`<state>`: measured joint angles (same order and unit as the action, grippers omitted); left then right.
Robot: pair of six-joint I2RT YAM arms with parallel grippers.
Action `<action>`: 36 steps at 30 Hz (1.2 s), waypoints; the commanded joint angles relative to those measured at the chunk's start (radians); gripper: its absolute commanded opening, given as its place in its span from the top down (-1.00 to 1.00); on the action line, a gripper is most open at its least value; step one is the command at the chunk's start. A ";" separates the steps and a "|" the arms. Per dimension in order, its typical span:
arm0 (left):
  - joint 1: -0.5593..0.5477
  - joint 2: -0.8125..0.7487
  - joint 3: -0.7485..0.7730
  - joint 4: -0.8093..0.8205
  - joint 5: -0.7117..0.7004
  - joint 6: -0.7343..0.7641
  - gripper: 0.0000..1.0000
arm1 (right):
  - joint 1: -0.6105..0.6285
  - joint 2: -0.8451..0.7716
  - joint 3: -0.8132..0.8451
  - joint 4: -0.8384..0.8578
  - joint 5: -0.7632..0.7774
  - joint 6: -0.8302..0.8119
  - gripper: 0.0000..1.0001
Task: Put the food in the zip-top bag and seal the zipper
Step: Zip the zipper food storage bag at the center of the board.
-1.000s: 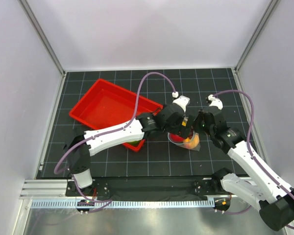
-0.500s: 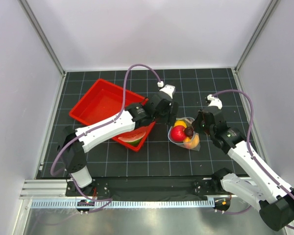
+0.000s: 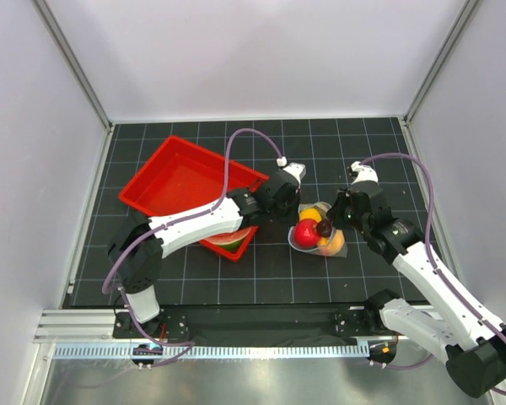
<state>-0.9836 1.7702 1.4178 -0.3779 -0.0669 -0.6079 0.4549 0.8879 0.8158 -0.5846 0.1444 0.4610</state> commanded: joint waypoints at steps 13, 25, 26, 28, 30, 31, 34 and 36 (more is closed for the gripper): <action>0.118 -0.002 0.106 0.016 0.223 -0.029 0.99 | 0.286 0.005 0.020 0.042 -0.089 0.096 0.99; 0.134 -0.028 0.118 -0.191 0.438 0.141 1.00 | 0.484 0.118 0.011 0.241 -0.043 0.214 0.96; 0.134 -0.031 0.124 -0.222 0.450 0.157 0.99 | 0.498 0.141 0.010 0.255 -0.026 0.226 0.95; 0.134 -0.031 0.153 -0.262 0.467 0.204 1.00 | 0.533 0.157 0.008 0.299 -0.005 0.251 0.74; 0.134 -0.028 0.185 -0.331 0.475 0.241 1.00 | 0.547 0.177 0.019 0.308 0.003 0.254 0.29; 0.134 -0.028 0.190 -0.349 0.472 0.261 1.00 | 0.550 0.177 0.023 0.301 0.021 0.249 0.17; 0.134 -0.048 0.168 -0.360 0.472 0.287 0.99 | 0.550 0.149 0.029 0.258 0.066 0.214 0.07; 0.134 -0.066 0.136 -0.337 0.472 0.312 0.99 | 0.550 0.114 0.031 0.237 0.096 0.173 0.07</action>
<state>-0.8532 1.7679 1.5608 -0.6846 0.3672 -0.3656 1.0023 1.0565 0.8158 -0.3656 0.1535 0.6788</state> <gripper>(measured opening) 0.011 0.464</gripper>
